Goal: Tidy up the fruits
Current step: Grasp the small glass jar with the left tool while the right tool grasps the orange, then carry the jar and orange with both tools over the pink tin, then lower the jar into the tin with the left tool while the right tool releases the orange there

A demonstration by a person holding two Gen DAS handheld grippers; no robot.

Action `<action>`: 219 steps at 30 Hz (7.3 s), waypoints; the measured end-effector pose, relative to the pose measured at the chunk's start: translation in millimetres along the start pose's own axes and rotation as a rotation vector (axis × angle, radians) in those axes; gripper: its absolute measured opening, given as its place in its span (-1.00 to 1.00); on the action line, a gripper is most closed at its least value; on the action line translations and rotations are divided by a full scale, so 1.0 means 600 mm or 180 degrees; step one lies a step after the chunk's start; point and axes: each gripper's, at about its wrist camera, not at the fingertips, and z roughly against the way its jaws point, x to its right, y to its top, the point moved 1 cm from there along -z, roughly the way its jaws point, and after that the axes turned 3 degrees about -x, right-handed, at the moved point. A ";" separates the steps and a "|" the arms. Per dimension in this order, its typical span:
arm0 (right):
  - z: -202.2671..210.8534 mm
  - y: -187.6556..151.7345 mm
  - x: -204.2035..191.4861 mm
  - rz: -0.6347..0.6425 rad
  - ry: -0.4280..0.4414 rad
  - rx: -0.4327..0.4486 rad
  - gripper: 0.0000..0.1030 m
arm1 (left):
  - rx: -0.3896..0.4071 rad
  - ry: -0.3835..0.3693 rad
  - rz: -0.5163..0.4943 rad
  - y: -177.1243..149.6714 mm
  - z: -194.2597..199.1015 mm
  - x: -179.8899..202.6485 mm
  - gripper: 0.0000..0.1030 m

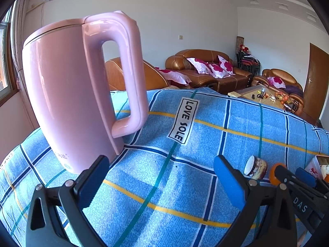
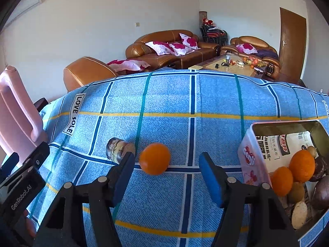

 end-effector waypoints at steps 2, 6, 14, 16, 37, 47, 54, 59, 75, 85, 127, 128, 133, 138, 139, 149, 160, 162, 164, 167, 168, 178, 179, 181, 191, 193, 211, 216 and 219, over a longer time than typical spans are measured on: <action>-0.015 0.005 -0.004 -0.0014 0.0012 -0.0095 0.14 | -0.0013 0.0007 0.0001 0.000 -0.001 -0.001 1.00; -0.042 0.013 -0.007 -0.0077 0.0009 -0.0282 0.06 | -0.0032 0.0013 -0.0015 0.000 -0.003 0.000 1.00; -0.059 0.011 -0.031 0.0153 -0.0203 -0.0409 -0.17 | -0.0050 0.0003 -0.0051 0.002 -0.009 0.003 1.00; -0.055 0.007 -0.033 0.0214 -0.0203 -0.0411 -0.26 | -0.0053 -0.0005 -0.0072 0.002 -0.009 0.004 1.00; 0.132 -0.043 0.042 0.0340 -0.0116 0.0827 -0.29 | -0.0139 -0.0691 -0.0533 -0.006 -0.001 0.078 0.86; 0.128 -0.048 0.066 0.0162 -0.0045 0.0734 -0.29 | -0.0449 -0.0827 -0.1037 0.015 -0.048 0.208 0.50; 0.113 -0.042 0.070 0.0109 0.0009 0.0602 -0.29 | -0.0836 -0.0780 -0.1113 0.009 -0.088 0.232 0.06; 0.106 -0.043 0.073 0.0081 0.0032 0.0537 -0.29 | -0.0911 -0.0963 -0.1016 0.010 -0.089 0.222 -0.07; 0.143 -0.053 0.050 0.0316 -0.0034 0.0983 -0.29 | -0.0111 -0.0685 -0.0580 0.010 0.000 0.147 -0.37; 0.160 -0.061 0.037 0.0443 -0.0166 0.1149 -0.29 | 0.0296 -0.0437 -0.0412 -0.007 0.046 0.111 -0.37; 0.238 -0.124 0.128 0.0369 -0.0297 0.1100 -0.28 | 0.0453 -0.0597 -0.0531 -0.090 0.170 0.178 -0.37; 0.240 -0.125 0.132 0.0371 -0.0309 0.1103 -0.28 | 0.0452 -0.0608 -0.0538 -0.091 0.171 0.181 -0.37; 0.247 -0.127 0.157 0.0364 -0.0362 0.1124 -0.29 | 0.0444 -0.0659 -0.0566 -0.095 0.176 0.199 -0.37; 0.253 -0.128 0.180 0.0351 -0.0369 0.1127 -0.29 | 0.0449 -0.0737 -0.0601 -0.101 0.187 0.218 -0.37; 0.254 -0.129 0.184 0.0351 -0.0379 0.1133 -0.29 | 0.0444 -0.0760 -0.0606 -0.102 0.188 0.222 -0.37; 0.260 -0.123 0.237 0.0293 -0.0556 0.1165 -0.29 | 0.0467 -0.0874 -0.0779 -0.110 0.203 0.280 -0.37; 0.262 -0.112 0.303 0.0186 -0.0741 0.1176 -0.29 | 0.0483 -0.0993 -0.0893 -0.117 0.216 0.335 -0.37; 0.263 -0.111 0.316 0.0168 -0.0784 0.1184 -0.29 | 0.0486 -0.1029 -0.0894 -0.118 0.218 0.341 -0.37; 0.265 -0.112 0.331 0.0137 -0.0813 0.1187 -0.29 | 0.0481 -0.1060 -0.0895 -0.118 0.219 0.347 -0.37; 0.267 -0.110 0.353 0.0093 -0.0856 0.1182 -0.29 | 0.0465 -0.1101 -0.0900 -0.119 0.220 0.356 -0.37; 0.268 -0.109 0.359 0.0079 -0.0873 0.1184 -0.29 | 0.0459 -0.1122 -0.0902 -0.119 0.219 0.359 -0.37; 0.269 -0.098 0.414 -0.0114 -0.1052 0.1150 -0.29 | 0.0474 -0.1317 -0.0981 -0.120 0.225 0.418 -0.37; 0.268 -0.097 0.415 -0.0128 -0.1068 0.1148 -0.29 | 0.0475 -0.1335 -0.0995 -0.120 0.225 0.426 -0.37; 0.269 -0.095 0.417 -0.0145 -0.1100 0.1151 -0.29 | 0.0457 -0.1374 -0.1009 -0.118 0.223 0.440 -0.37; 0.255 -0.083 0.424 -0.0245 -0.1221 0.1077 -0.29 | 0.0298 -0.1406 -0.0928 -0.101 0.193 0.467 -0.37; 0.248 -0.078 0.426 -0.0254 -0.1217 0.1033 -0.29 | 0.0268 -0.1397 -0.0903 -0.097 0.185 0.467 -0.37; 0.144 0.001 0.411 -0.0157 -0.1159 0.0657 -0.29 | -0.0072 -0.1345 -0.0873 -0.067 0.117 0.486 -0.37; 0.117 0.010 0.409 -0.0127 -0.1006 0.0490 -0.28 | -0.0246 -0.1326 -0.0865 -0.064 0.095 0.492 -0.37; 0.103 0.014 0.404 -0.0099 -0.0912 0.0402 -0.28 | -0.0270 -0.1285 -0.0908 -0.064 0.090 0.496 -0.37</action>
